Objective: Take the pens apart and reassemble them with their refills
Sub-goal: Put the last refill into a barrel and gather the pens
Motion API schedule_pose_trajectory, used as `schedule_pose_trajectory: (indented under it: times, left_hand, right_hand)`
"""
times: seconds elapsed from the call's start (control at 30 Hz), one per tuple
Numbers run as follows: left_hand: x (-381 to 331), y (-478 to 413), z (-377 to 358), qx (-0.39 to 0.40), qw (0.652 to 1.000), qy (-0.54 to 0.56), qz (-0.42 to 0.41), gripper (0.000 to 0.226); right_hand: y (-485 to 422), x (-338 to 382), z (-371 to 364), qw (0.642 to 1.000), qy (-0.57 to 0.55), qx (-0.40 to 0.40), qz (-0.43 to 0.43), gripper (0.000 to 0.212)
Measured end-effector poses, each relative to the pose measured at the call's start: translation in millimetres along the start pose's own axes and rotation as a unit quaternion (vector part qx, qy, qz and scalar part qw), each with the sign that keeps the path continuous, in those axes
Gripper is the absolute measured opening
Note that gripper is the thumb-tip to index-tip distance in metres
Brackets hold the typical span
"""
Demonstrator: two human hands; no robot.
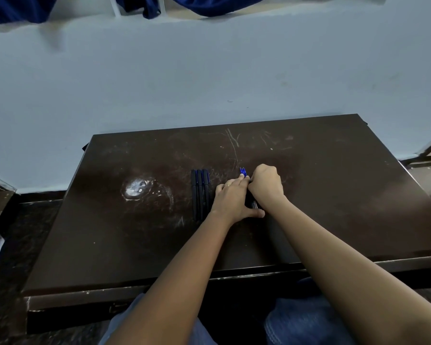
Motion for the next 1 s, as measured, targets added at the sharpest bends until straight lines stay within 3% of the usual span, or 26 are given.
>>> schedule_pose_trajectory:
  times: [0.17, 0.5, 1.0]
  left_hand:
    - [-0.4, -0.8, -0.9, 0.002, 1.000, -0.020, -0.007, 0.101]
    - [0.7, -2.8, -5.1, -0.025, 0.999, -0.044, -0.015, 0.095]
    - [2.4, -2.2, -13.8, -0.055, 0.996, -0.058, -0.026, 0.091]
  right_hand:
    - [-8.0, -5.3, -3.0, 1.000, -0.004, 0.002, -0.009, 0.021]
    - [-13.9, -10.3, -6.6, 1.000, -0.016, 0.003, -0.006, 0.010]
    - [-17.0, -13.9, -9.5, 1.000, -0.018, 0.003, -0.018, 0.012]
Point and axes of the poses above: each hand's wrist, its own y-axis away from the middle knuckle, its own z-axis out of the back of the hand, x = y × z, the point moved 4 cm from there along -y, towards the middle knuckle
